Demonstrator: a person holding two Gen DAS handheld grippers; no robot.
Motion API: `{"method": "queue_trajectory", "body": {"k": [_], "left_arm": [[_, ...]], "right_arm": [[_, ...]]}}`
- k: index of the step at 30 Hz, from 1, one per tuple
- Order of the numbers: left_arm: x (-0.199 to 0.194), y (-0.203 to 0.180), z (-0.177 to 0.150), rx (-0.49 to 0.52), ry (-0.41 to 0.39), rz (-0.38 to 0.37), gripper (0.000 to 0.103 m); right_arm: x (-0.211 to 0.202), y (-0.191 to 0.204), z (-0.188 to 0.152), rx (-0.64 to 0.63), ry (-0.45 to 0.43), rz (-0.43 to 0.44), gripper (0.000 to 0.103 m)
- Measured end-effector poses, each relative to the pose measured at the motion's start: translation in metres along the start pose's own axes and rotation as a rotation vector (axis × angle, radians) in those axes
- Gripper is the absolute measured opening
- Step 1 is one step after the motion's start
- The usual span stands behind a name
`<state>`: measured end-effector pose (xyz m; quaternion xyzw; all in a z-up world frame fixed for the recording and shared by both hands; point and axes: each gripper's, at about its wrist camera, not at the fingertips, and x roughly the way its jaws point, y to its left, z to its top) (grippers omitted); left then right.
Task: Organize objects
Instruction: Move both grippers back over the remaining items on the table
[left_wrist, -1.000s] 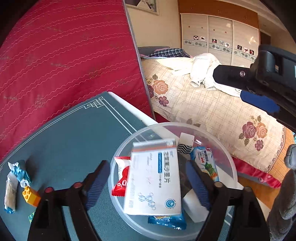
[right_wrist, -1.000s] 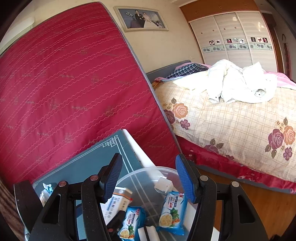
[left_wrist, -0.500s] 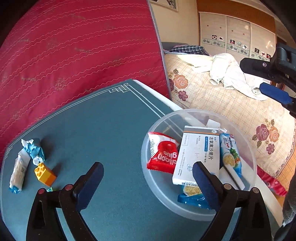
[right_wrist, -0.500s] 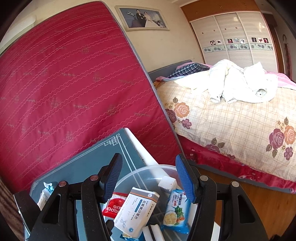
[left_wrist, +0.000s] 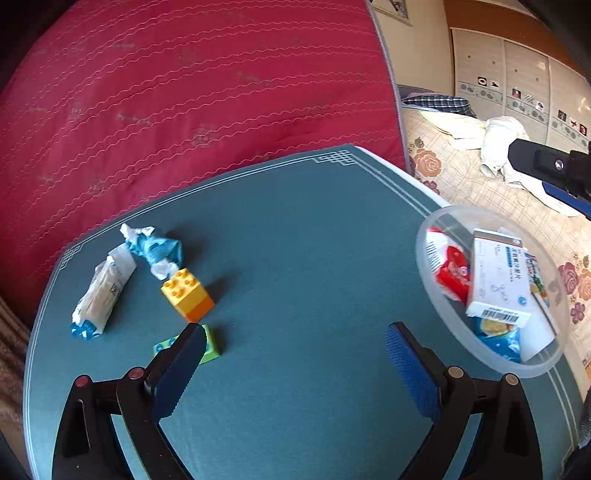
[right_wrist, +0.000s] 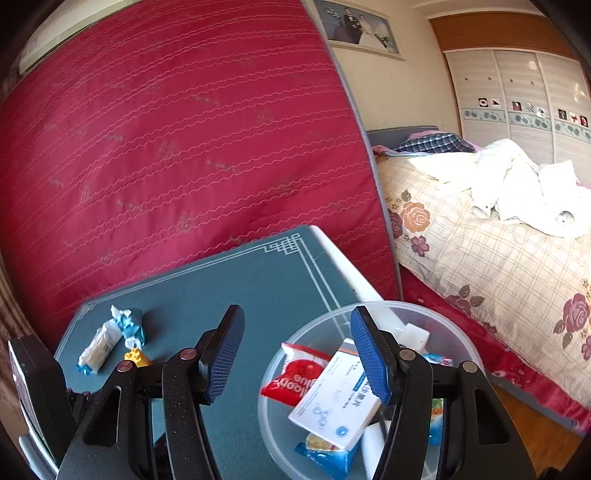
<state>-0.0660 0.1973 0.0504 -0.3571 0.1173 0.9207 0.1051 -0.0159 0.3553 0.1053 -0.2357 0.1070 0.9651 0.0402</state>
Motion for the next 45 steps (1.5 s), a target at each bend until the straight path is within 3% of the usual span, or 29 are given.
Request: {"method": "queue_trajectory", "body": {"k": [4,13,19,22,25,34,45], "left_arm": [[-0.005,0.032,-0.017,-0.032,-0.002,0.098,0.100],[-0.012,0.108,-0.051,-0.176,0.026,0.162,0.100],[-0.009,0.139,-0.070,-0.237,0.057,0.186,0.100],[-0.008,0.151,-0.079,-0.255,0.064,0.202,0.100],[-0.007,0.165,-0.085,-0.278,0.074,0.208,0.100],[-0.014,0.200,-0.103,-0.326,0.068,0.241,0.100],[-0.013,0.220,-0.112,-0.372,0.073,0.220,0.100]], "right_arm": [[0.008,0.029,-0.017,-0.052,0.042,0.067,0.063],[0.020,0.086,-0.061,-0.126,0.150,0.266,0.063],[0.033,0.114,-0.096,-0.157,0.247,0.327,0.063],[0.037,0.125,-0.108,-0.204,0.278,0.322,0.064],[0.048,0.137,-0.114,-0.230,0.302,0.312,0.072],[0.084,0.173,-0.116,-0.263,0.348,0.302,0.072],[0.122,0.214,-0.113,-0.327,0.347,0.244,0.072]]}}
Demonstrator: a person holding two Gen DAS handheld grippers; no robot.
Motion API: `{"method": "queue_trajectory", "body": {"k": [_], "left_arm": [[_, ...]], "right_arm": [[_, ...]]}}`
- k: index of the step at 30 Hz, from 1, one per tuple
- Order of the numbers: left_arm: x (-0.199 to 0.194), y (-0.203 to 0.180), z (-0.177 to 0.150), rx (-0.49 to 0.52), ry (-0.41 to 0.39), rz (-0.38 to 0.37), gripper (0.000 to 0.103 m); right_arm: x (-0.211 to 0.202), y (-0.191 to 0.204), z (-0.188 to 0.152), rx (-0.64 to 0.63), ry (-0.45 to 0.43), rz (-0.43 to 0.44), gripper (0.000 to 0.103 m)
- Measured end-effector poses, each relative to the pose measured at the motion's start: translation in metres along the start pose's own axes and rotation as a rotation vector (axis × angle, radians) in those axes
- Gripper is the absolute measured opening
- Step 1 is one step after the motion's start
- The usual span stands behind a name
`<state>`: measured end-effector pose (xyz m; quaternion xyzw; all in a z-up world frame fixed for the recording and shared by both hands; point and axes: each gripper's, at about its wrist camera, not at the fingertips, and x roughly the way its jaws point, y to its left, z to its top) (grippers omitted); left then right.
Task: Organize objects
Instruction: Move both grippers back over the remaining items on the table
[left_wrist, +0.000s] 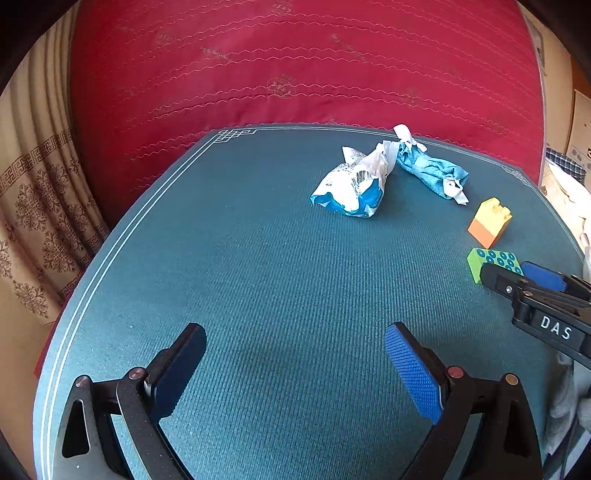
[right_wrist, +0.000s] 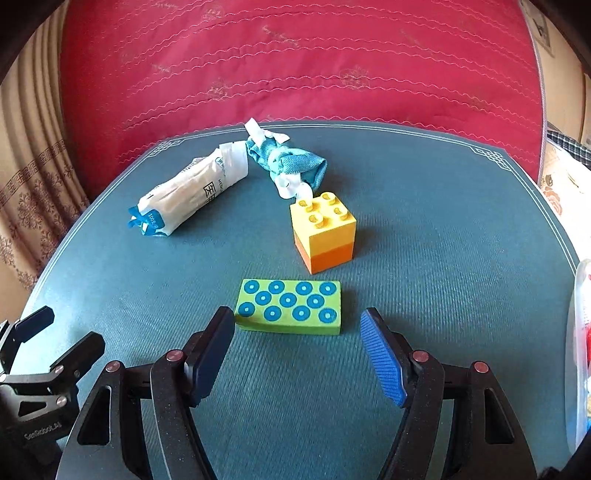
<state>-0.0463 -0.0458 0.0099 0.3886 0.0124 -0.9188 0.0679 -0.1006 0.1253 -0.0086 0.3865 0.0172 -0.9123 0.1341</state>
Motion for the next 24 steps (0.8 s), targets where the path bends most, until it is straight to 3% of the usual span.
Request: {"method": "queue_trajectory", "body": {"k": [15,24], "left_arm": [[0.006,0.000,0.006,-0.008,0.036,-0.010,0.100],[0.011,-0.015,0.045,0.036,-0.030,0.012,0.100]], "right_arm": [[0.001,-0.006,-0.001,0.016,0.008,0.011,0.067],[-0.009,-0.021,-0.010,0.066,-0.005,0.050,0.067]]}}
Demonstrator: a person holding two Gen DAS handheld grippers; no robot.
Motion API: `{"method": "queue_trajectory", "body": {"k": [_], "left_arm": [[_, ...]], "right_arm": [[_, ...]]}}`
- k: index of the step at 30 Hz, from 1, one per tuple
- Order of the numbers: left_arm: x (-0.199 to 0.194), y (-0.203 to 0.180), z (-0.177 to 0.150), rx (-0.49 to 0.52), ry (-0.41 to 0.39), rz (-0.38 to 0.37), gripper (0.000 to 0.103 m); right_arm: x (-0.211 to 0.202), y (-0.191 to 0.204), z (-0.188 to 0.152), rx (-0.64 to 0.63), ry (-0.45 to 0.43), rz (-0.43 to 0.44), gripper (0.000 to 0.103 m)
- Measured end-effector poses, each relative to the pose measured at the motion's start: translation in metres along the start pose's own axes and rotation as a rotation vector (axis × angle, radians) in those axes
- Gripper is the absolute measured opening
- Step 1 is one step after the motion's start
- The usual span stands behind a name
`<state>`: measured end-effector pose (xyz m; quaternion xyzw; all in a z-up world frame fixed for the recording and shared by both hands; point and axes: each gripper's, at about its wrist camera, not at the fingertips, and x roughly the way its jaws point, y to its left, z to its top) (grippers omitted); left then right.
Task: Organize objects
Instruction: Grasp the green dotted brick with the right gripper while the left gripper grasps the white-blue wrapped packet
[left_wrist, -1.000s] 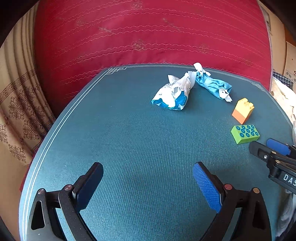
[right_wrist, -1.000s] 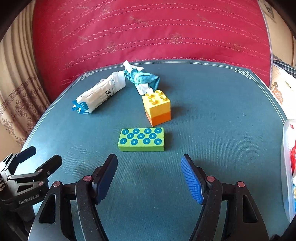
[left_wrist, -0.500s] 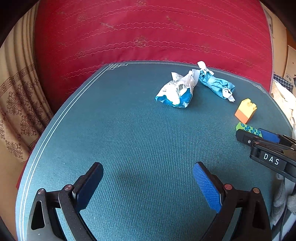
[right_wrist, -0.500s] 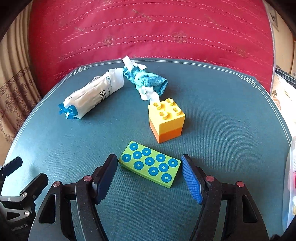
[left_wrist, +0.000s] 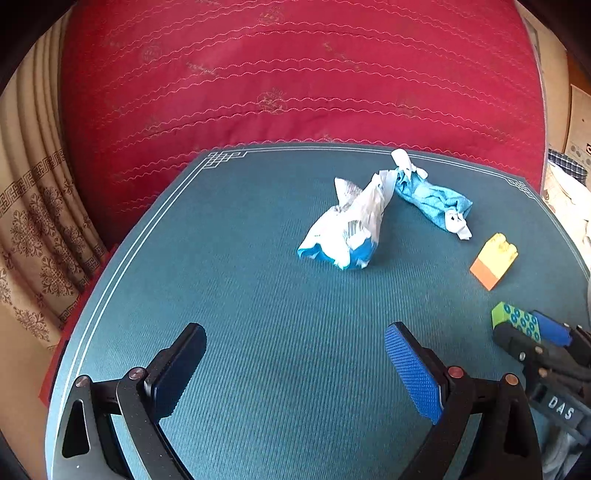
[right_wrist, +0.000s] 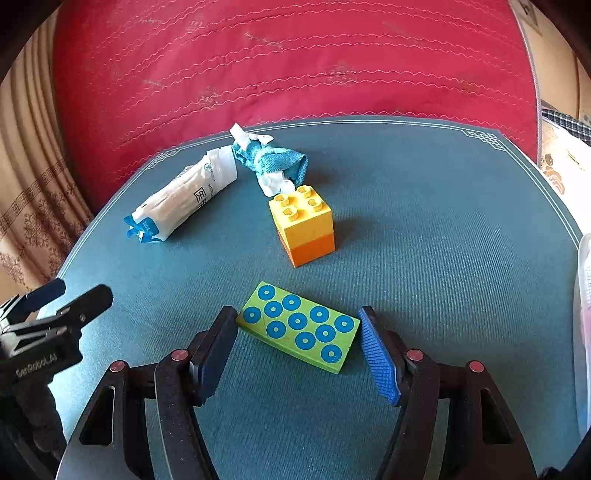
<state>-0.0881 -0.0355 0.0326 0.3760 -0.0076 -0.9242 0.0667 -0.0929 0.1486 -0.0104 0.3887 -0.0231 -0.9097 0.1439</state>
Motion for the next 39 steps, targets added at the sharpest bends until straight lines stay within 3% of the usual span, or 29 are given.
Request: {"method": "queue_trajectory", "body": {"k": [10,15,25,32,36,39], "left_arm": [[0.039,-0.028,0.053,0.058,-0.033,-0.016,0.100],[0.071,-0.032,0.072,0.022,0.023,-0.025,0.100],[0.098,-0.033,0.075,-0.027,0.073,-0.040,0.099],[0.101,-0.034,0.074,-0.003,0.080,-0.075,0.076],[0.096,-0.036,0.071,0.022,0.058,-0.105,0.056],[0.096,-0.033,0.071,0.011,0.056,-0.124,0.054]], "right_arm": [[0.000,-0.002,0.000,0.013,-0.003,0.018,0.067],[-0.001,-0.003,0.001,0.013,-0.003,0.022,0.068],[-0.001,-0.004,0.001,0.011,-0.001,0.027,0.068],[-0.001,-0.002,0.002,0.001,0.002,0.020,0.068],[0.000,0.000,0.002,-0.008,0.004,0.012,0.068],[0.001,0.002,0.002,-0.021,0.007,0.001,0.068]]}}
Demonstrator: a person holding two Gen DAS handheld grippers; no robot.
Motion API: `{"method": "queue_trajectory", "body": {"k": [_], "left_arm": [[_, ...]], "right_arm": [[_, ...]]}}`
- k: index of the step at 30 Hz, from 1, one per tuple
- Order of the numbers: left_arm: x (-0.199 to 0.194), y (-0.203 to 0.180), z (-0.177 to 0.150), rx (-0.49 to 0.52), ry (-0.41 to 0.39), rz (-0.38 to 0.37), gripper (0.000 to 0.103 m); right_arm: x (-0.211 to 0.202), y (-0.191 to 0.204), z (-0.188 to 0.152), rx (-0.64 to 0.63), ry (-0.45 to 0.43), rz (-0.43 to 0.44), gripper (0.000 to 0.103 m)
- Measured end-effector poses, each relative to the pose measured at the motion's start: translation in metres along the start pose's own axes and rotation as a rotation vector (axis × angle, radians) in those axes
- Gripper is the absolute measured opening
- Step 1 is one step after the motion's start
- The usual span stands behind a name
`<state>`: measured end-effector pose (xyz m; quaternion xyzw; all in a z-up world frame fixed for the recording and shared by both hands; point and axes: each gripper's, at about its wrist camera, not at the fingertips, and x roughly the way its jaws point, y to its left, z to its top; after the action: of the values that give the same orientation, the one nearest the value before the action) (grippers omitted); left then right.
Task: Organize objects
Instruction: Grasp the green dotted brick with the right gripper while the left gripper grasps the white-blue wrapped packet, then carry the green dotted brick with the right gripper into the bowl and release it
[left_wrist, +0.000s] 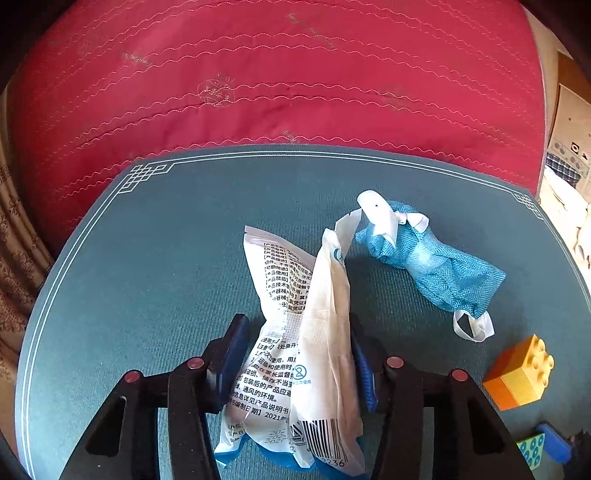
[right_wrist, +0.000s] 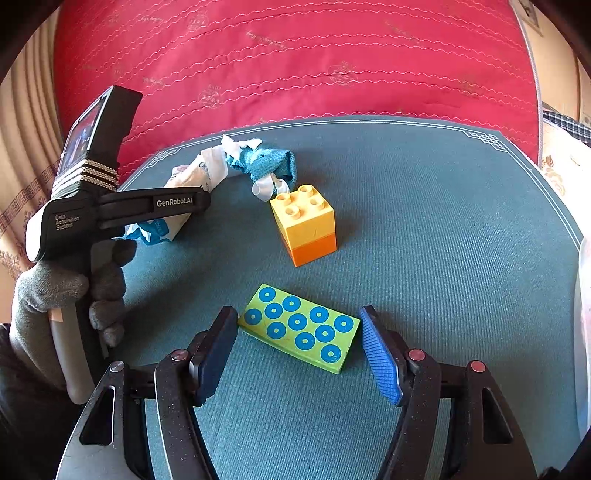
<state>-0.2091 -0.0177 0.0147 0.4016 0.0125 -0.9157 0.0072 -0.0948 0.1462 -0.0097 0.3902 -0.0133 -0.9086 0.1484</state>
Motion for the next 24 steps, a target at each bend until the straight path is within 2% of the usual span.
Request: {"method": "queue_trajectory", "body": {"k": [10,20,24], "left_arm": [[-0.017,0.000,-0.002,-0.018,-0.050,-0.001,0.054],[-0.034,-0.006,0.000,-0.003,-0.119,0.005,0.054],[-0.045,-0.009,-0.001,0.005,-0.145,-0.014,0.054]], "right_arm": [[-0.001,0.000,0.000,-0.009,0.003,-0.010,0.068],[0.003,0.016,-0.002,-0.088,0.028,-0.109,0.068],[0.003,0.018,-0.002,-0.100,0.030,-0.127,0.068]]}}
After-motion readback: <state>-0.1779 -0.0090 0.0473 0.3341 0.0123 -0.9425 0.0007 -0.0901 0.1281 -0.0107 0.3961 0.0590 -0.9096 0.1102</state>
